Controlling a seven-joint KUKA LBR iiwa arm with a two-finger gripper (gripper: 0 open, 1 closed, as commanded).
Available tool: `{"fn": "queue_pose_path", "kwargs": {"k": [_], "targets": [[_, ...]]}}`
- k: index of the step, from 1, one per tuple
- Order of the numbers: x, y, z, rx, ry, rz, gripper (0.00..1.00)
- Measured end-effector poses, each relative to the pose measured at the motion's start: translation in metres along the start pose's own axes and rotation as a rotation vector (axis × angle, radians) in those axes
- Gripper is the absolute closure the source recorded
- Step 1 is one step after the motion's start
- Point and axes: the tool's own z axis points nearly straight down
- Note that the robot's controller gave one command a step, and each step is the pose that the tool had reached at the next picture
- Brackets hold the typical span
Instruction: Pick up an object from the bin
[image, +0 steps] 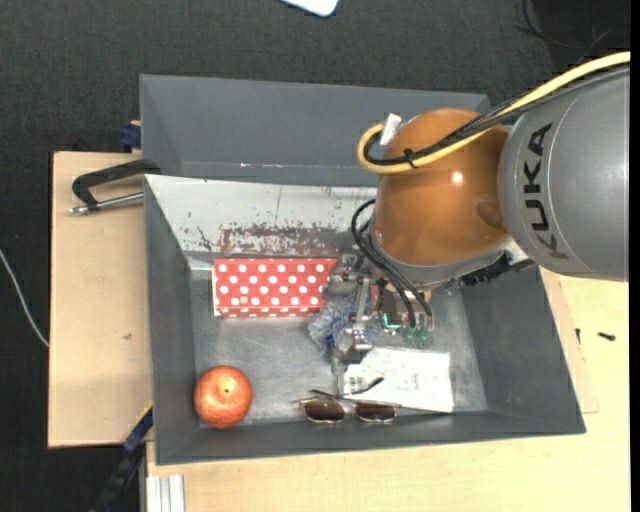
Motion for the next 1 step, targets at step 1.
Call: {"fn": "queue_pose_path", "kwargs": {"k": [1], "targets": [[-0.0049, -0.0017, 0.0041, -0.003, -0.017, 0.005, 0.00]]}}
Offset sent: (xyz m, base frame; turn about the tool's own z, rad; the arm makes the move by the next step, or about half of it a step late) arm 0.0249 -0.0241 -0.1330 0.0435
